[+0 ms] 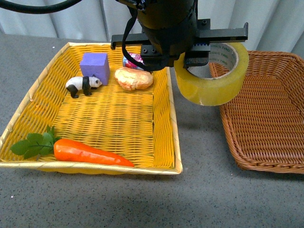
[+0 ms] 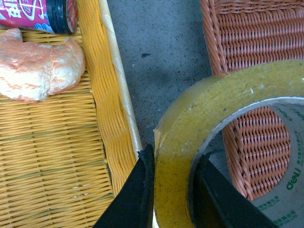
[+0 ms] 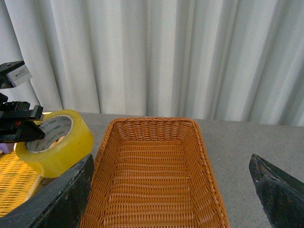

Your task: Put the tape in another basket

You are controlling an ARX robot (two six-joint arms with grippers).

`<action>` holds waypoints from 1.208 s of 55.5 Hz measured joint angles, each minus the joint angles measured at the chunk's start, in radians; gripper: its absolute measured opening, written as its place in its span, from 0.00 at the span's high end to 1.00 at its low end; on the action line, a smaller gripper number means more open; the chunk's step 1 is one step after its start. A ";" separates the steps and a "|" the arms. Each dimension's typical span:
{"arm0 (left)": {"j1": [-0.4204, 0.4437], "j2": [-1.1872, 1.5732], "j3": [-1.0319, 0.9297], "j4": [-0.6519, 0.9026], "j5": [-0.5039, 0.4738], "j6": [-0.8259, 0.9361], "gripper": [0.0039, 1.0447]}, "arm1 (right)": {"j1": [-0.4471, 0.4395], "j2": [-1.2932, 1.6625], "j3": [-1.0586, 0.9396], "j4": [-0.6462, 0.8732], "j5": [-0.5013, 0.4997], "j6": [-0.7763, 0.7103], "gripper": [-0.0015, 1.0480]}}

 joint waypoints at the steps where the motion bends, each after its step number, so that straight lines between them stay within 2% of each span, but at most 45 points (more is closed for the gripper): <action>1: 0.000 0.000 0.000 0.000 0.000 0.000 0.84 | 0.000 0.000 0.000 0.000 0.000 0.000 0.09; 16: 0.000 0.000 0.000 0.000 0.000 0.000 0.84 | 0.000 0.000 0.000 0.000 0.000 0.000 0.09; 17: 0.000 0.000 0.000 0.000 0.000 0.000 0.84 | 0.003 0.004 0.001 -0.006 0.016 -0.001 0.09; 22: 0.000 0.000 0.000 0.000 0.001 0.003 0.84 | 0.082 0.135 0.085 -0.185 0.262 -0.031 0.09; 26: 0.000 0.000 0.000 0.000 -0.002 0.003 0.84 | 0.087 0.272 0.130 -0.208 0.294 -0.032 0.09; 41: 0.000 -0.001 0.000 0.001 -0.001 0.003 0.84 | 0.010 0.784 0.325 0.091 0.049 -0.122 0.09; 46: 0.000 -0.001 0.000 0.001 0.001 0.003 0.84 | 0.000 0.939 0.418 0.123 -0.019 -0.150 0.09; 58: 0.000 -0.001 0.000 0.001 -0.002 0.003 0.84 | 0.003 1.292 0.716 0.013 -0.167 -0.197 0.09; 67: 0.000 -0.001 0.000 0.001 0.000 0.003 0.84 | 0.026 1.522 0.997 -0.212 -0.276 -0.264 0.09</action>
